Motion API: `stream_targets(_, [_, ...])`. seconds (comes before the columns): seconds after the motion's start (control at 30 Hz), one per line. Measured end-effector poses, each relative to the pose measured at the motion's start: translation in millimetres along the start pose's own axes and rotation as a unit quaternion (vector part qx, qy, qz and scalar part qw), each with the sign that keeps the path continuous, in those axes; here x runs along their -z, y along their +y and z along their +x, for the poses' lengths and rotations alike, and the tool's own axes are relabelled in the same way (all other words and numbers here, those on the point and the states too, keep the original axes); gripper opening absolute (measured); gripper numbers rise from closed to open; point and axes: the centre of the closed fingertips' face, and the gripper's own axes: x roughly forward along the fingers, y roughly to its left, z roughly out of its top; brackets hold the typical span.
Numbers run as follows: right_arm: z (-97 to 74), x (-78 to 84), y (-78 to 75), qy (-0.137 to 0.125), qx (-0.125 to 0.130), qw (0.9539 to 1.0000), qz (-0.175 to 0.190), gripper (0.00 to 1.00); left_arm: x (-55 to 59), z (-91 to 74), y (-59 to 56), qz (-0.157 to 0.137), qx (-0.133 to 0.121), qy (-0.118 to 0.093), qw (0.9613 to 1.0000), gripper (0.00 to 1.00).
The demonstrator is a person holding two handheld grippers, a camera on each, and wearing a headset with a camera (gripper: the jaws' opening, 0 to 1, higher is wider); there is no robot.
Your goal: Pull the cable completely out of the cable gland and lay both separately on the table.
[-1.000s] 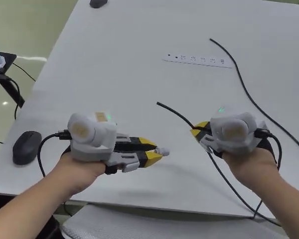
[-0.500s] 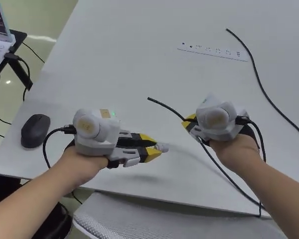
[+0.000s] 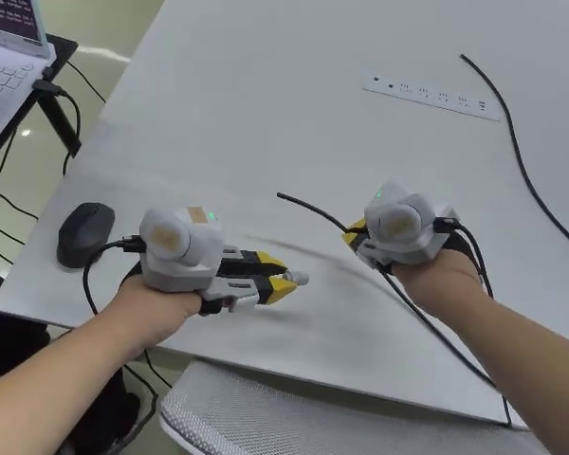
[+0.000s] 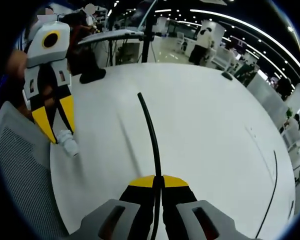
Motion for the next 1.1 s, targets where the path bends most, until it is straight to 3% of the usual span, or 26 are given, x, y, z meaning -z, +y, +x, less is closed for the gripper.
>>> stream_targets(0.37, [25.3,4.8,22.8,0.025,-0.036,0.9976,-0.053,0.0,24.8,1.7,30.0,0.002,-0.016,0.026,0.9995,0.15])
stream_targets(0.93, [32.8,10.9,30.3,0.038,-0.059,0.9962,-0.051,0.0,45.7,14.0,40.6,0.007,-0.031,0.042,0.9986,0.15])
stream_targets(1.1, [34.7,12.1,31.0,0.04,-0.062,0.9959,-0.051,0.0,46.1,12.8,41.4,0.003,-0.034,0.04,0.9986,0.15])
